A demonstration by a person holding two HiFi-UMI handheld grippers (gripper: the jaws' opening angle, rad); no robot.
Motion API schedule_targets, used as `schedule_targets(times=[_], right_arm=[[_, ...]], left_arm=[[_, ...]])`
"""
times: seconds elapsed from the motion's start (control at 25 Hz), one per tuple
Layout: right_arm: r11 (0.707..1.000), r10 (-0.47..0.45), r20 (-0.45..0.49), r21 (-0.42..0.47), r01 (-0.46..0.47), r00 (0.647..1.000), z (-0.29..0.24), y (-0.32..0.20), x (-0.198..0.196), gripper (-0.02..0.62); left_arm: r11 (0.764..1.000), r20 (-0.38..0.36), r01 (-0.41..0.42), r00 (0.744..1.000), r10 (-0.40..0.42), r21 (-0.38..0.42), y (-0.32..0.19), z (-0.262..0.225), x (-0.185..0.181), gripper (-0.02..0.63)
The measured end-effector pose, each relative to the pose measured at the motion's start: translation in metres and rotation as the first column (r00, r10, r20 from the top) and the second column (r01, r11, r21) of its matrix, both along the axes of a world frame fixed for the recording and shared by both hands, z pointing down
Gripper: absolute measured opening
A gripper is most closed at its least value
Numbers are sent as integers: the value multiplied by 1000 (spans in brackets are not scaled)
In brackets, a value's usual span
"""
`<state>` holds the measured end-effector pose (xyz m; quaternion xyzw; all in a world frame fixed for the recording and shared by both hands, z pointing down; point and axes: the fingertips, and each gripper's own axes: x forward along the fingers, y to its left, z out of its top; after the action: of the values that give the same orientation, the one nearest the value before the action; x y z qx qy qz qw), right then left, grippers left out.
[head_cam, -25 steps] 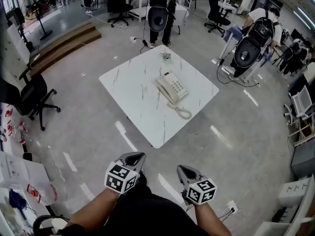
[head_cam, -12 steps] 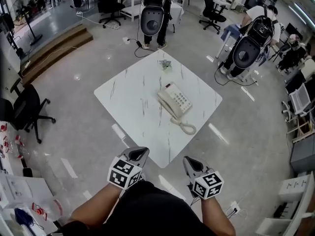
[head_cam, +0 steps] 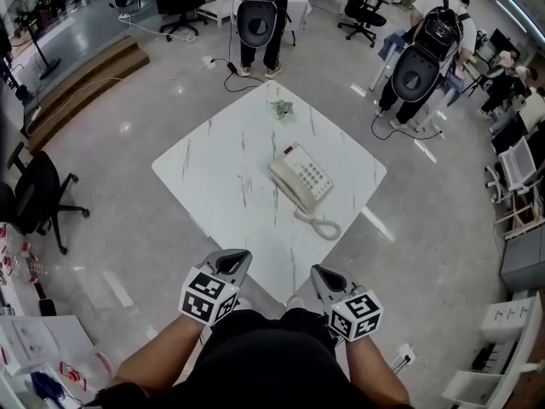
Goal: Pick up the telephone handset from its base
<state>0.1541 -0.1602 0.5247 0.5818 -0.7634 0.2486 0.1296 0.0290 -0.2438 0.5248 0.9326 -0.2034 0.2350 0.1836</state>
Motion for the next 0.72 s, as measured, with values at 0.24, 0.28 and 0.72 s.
schedule_targets(times=[0.24, 0.28, 0.72], right_arm=[[997, -78, 37, 1, 78, 996, 0, -34, 12, 2], [995, -103, 34, 0, 103, 994, 0, -39, 13, 2], [971, -237, 30, 37, 236, 971, -5, -68, 35, 2]], left_arm=[[995, 9, 98, 995, -98, -2, -18, -1, 3, 5], [993, 8, 122, 993, -122, -4, -20, -2, 4, 5], [952, 10, 305, 952, -305, -12, -20, -1, 3, 5]])
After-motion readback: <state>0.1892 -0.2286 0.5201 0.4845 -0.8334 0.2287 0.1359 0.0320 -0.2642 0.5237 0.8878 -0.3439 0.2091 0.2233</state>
